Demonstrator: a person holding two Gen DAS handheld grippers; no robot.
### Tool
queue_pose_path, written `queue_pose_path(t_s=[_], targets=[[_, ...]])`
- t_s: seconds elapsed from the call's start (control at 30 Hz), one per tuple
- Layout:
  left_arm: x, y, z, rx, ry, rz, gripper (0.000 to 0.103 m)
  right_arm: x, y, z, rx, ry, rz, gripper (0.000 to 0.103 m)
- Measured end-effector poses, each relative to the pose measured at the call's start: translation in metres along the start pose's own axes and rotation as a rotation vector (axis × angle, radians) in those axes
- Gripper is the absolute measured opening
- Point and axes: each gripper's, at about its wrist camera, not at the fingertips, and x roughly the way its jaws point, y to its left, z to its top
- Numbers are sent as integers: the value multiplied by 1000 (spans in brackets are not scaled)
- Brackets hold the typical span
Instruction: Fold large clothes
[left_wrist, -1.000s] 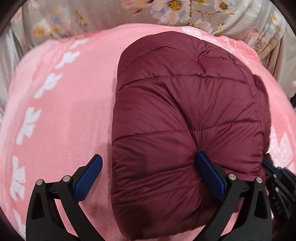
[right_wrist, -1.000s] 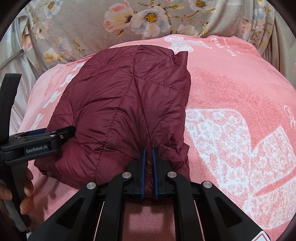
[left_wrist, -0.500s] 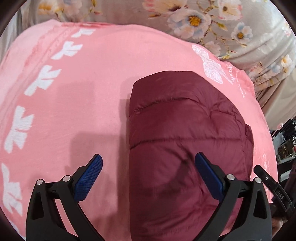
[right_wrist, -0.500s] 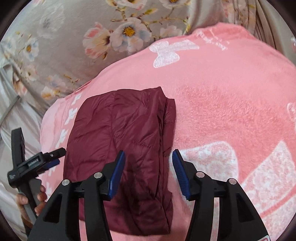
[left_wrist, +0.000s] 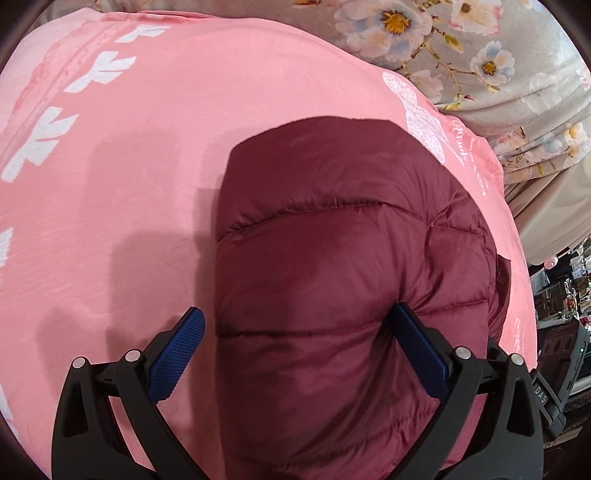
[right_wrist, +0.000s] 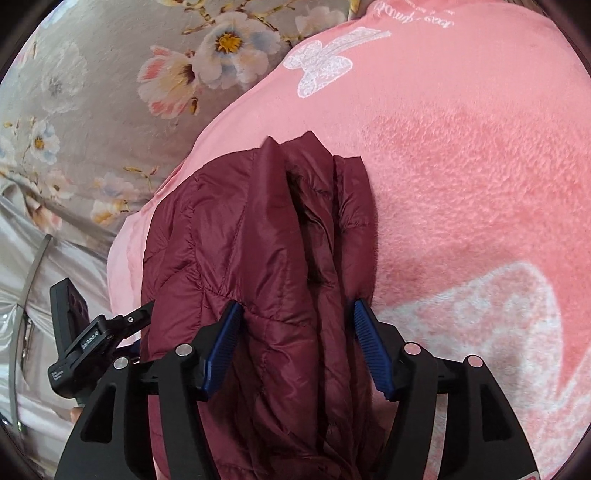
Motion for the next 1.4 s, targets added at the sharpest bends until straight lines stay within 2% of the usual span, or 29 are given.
queue_pose_path(t_s=[0.27, 0.47, 1.03, 1.2, 1.4], targets=[[15, 3, 1, -10, 10, -29, 98, 8, -3, -7, -11, -44, 10, 66], [20, -2, -1, 15, -9, -5, 98, 11, 3, -11, -55, -79, -19, 67], [26, -4, -5, 50, -76, 17, 98, 18, 4, -12, -103, -131, -4, 68], [26, -3, -5, 56, -93, -12, 98, 19, 0, -13, -115, -149, 25, 65], [23, -1, -5, 58, -112, -40, 97, 21, -8, -12, -100, -141, 94, 48]])
